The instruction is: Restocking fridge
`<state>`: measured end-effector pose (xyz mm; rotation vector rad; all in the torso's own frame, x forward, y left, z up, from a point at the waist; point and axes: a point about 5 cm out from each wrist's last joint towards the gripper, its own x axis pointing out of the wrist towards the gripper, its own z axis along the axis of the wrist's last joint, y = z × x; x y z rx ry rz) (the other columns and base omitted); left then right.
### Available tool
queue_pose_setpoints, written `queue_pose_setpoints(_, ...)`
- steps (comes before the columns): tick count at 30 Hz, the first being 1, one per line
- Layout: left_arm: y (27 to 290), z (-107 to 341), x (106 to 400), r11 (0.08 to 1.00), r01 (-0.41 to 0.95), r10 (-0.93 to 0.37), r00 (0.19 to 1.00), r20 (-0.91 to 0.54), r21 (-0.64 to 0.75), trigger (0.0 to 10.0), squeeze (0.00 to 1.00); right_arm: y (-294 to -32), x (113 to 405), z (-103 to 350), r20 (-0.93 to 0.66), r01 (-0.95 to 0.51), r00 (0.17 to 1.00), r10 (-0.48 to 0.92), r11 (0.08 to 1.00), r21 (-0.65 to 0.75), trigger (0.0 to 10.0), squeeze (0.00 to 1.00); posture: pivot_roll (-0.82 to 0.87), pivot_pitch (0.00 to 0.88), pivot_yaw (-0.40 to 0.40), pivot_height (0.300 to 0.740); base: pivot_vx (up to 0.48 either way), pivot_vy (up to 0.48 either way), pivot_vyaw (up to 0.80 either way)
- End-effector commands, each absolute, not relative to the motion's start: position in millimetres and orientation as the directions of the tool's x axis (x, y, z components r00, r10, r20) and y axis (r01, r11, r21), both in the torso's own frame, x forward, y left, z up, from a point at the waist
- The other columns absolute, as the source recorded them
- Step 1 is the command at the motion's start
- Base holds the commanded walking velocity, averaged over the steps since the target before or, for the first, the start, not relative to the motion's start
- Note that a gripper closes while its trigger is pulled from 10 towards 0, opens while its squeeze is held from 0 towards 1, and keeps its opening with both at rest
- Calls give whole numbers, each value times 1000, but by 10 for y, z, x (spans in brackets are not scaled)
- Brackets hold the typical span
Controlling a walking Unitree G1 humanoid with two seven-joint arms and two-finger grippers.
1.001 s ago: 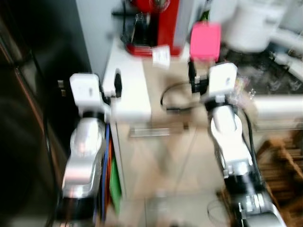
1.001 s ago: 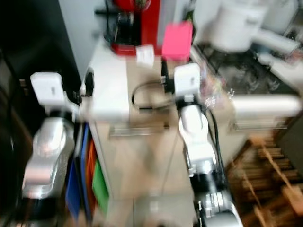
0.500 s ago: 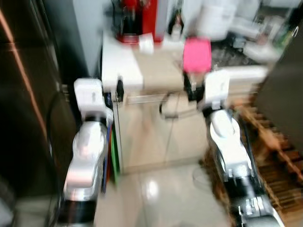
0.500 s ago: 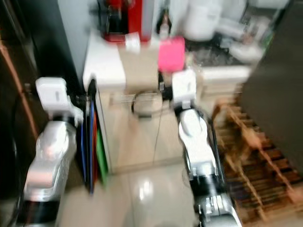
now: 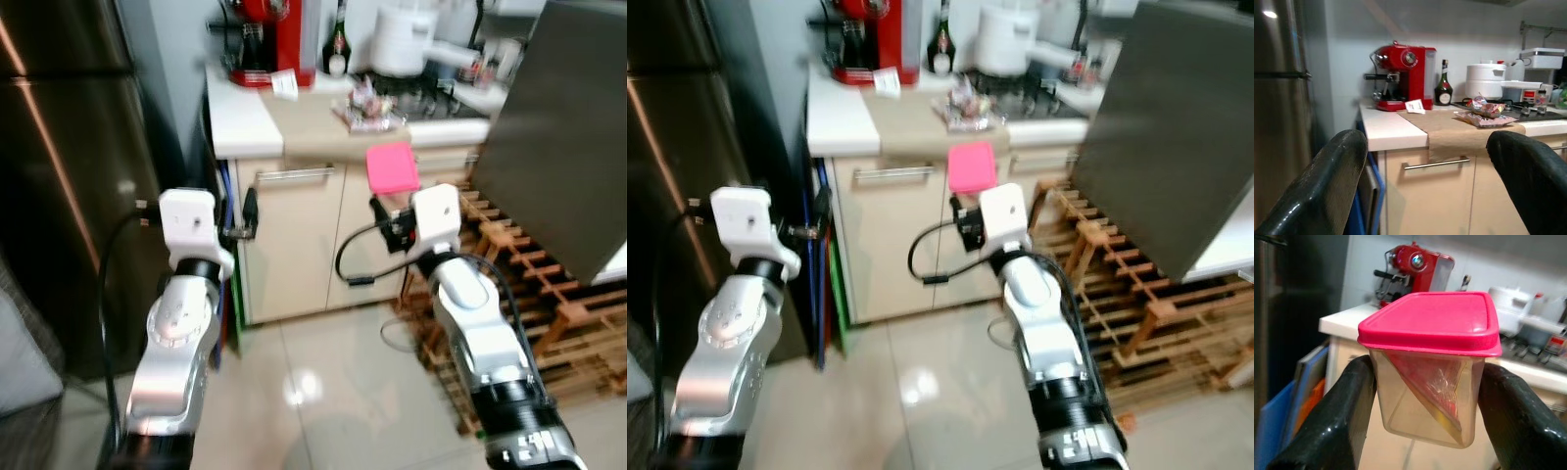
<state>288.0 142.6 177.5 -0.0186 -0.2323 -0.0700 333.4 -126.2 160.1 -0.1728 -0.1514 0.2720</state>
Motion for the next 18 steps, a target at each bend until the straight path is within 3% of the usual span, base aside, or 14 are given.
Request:
queue_pose_setpoints(1, 1390, 1744, 2879, 995, 95, -91, 974, 208, -7, 10000, 0, -1272, 3334, 1573, 101, -263, 954, 282, 950, -170, 0, 0, -84, 0, 18, 740, 0, -480, 0)
queue_pose_setpoints(18, 1413, 1594, 2824, 995, 100, -99, 984, 151, 1, 10000, 0, -1299, 3297, 1478, 56, -275, 956, 286, 948, -159, 0, 0, -94, 0, 23, 740, 0, -480, 0)
